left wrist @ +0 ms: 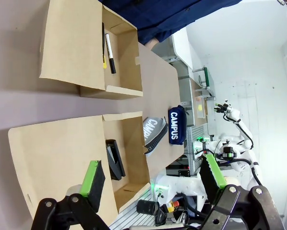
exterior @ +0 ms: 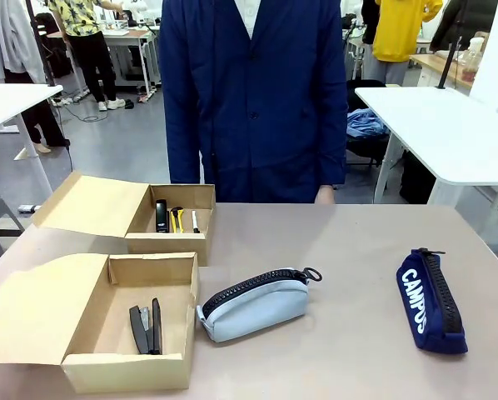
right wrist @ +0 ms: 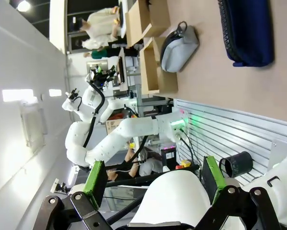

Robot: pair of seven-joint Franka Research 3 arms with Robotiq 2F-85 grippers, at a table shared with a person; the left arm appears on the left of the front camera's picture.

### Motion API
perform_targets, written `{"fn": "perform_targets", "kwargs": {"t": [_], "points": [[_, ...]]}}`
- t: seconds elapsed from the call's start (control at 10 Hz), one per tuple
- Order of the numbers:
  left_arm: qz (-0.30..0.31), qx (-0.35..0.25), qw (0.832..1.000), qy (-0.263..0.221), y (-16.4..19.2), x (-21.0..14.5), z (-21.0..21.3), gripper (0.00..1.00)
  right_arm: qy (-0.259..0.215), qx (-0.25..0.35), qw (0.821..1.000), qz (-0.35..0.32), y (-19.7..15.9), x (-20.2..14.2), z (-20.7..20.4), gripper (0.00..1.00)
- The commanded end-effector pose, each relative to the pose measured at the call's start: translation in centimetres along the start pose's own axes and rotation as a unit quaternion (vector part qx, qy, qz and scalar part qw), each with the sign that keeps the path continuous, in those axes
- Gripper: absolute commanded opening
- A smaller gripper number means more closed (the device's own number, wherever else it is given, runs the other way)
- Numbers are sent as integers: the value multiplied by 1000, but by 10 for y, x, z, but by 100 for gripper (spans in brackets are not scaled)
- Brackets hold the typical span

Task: Place items inside the box.
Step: Pick up a Pencil pouch or Stapler and place it inside the Mailer Box closest to the robot.

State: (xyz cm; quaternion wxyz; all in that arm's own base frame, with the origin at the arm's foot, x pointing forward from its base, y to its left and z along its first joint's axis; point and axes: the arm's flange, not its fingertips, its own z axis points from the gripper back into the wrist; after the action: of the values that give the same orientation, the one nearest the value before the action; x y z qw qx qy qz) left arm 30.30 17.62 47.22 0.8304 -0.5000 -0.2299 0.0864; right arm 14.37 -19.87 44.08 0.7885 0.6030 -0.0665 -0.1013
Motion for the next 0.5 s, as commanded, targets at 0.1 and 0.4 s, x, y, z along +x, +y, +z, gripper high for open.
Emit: {"fn": "perform_targets", "kwargs": {"t": [0.1, 0.4], "points": [[-7, -11, 1000, -6, -1, 0, 0, 100, 58, -227, 972, -12, 45, 44, -77, 100], [-7, -11, 1000, -6, -1, 0, 0, 100, -57, -636, 770, -22, 90, 65, -143, 100]]}}
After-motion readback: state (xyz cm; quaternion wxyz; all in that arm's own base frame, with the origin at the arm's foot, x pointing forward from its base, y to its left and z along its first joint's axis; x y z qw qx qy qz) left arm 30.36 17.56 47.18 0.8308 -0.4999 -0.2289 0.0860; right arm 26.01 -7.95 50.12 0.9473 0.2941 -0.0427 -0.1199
